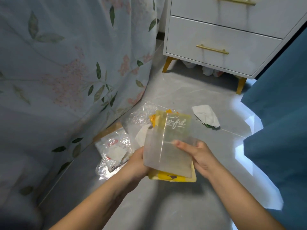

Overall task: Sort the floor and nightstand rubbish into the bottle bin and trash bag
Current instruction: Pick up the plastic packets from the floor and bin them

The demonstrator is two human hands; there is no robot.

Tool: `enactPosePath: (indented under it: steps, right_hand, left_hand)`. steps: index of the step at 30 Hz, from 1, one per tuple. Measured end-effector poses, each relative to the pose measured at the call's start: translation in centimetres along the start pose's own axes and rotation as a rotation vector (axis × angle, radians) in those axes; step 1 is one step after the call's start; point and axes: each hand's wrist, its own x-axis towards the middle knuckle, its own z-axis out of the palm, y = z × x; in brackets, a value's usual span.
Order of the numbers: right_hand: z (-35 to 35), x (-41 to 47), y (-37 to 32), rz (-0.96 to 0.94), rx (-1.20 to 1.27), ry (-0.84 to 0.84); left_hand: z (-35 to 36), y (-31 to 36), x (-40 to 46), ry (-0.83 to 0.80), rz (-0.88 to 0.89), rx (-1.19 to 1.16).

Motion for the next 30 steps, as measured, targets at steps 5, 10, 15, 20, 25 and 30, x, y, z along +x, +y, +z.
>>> enactPosePath:
  steps: [5,10,15,20,25,30]
  right_hand:
    - [1.4,-3.2,-0.6,0.023,0.011,0.07]
    - [4.0,-6.3,-1.6,-0.066,0.088,0.069]
    - [11.9,-9.9,-3.1,-0.122,0.09,-0.044]
    - [20.4,-14.0,-4.4,-0.284,-0.199,-0.272]
    - [26.7,-18.4,-5.4,-0.384,-0.545,-0.619]
    - [29.5,-22.2,-6.2,-0.767,-1.098,-0.8]
  left_hand:
    - [0.0,1.2,-3.3,-0.075,-0.054,-0.075]
    - [-2.3,3.7,-8.6,-0.098,-0.192,-0.372]
    - [-4.1,5.5,-16.6,0.026,-0.056,-0.216]
    - [-6.7,6.1,-24.3,0.392,0.074,-0.389]
    - [-8.5,6.4,-32.6,0.456,0.122,-0.775]
    - [-9.2,6.0,-39.9,0.297,0.185,-0.783]
